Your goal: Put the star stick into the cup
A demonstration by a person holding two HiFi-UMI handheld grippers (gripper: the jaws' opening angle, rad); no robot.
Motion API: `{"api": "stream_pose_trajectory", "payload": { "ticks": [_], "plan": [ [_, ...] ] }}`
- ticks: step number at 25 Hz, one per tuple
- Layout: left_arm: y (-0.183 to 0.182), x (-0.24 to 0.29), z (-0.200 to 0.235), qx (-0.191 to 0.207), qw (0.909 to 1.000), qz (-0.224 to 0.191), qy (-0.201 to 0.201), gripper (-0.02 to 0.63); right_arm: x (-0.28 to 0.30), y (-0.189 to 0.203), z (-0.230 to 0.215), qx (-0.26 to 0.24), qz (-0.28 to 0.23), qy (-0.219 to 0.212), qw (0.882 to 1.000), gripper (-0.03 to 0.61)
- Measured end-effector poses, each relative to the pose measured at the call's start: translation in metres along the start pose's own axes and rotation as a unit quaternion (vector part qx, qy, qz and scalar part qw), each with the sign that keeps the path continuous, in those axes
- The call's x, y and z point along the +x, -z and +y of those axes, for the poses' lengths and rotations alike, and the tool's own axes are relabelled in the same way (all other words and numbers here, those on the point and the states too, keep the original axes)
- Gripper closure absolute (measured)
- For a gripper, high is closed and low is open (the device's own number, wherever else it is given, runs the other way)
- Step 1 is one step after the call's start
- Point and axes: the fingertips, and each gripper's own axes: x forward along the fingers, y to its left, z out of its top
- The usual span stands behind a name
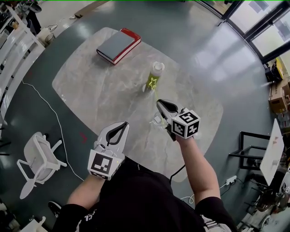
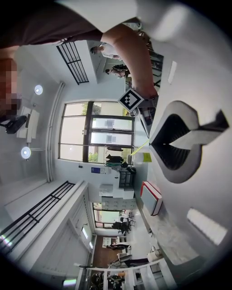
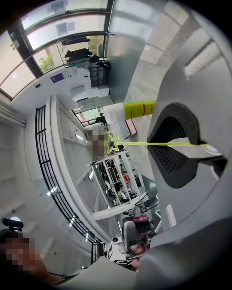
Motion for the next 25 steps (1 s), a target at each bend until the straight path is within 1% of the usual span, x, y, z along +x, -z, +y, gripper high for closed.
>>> {"api": "stream_pose_trajectory", "payload": {
  "ticks": [2, 7, 13, 18, 23, 25],
  "plan": [
    [0.005, -0.001, 0.003, -0.004, 0.9999, 0.009, -0.004, 0.615, 0.006, 0.006, -0.004, -0.002, -0.001, -0.002, 1.0, 0.549],
    [0.013, 0.001, 0.012, 0.0, 0.9998, 0.013, -0.012, 0.615, 0.013, 0.025, -0.01, -0.012, 0.005, -0.007, 1.0, 0.549],
    [0.019, 0.006, 0.008, -0.01, 0.9993, 0.035, -0.003, 0.615, 0.004, 0.046, -0.019, 0.002, 0.012, 0.01, 1.0, 0.549],
    [0.015, 0.015, -0.002, -0.004, 0.9997, 0.023, 0.012, 0.615, -0.01, 0.053, -0.025, 0.005, 0.029, 0.025, 0.999, 0.549],
    [0.012, 0.019, -0.011, 0.0, 0.9997, 0.012, 0.023, 0.615, -0.019, 0.075, -0.03, 0.017, 0.061, 0.043, 0.997, 0.548],
    [0.011, 0.021, -0.014, 0.0, 0.9996, 0.011, 0.026, 0.615, -0.022, 0.082, -0.034, 0.026, 0.062, 0.052, 0.996, 0.548]
  ]
}}
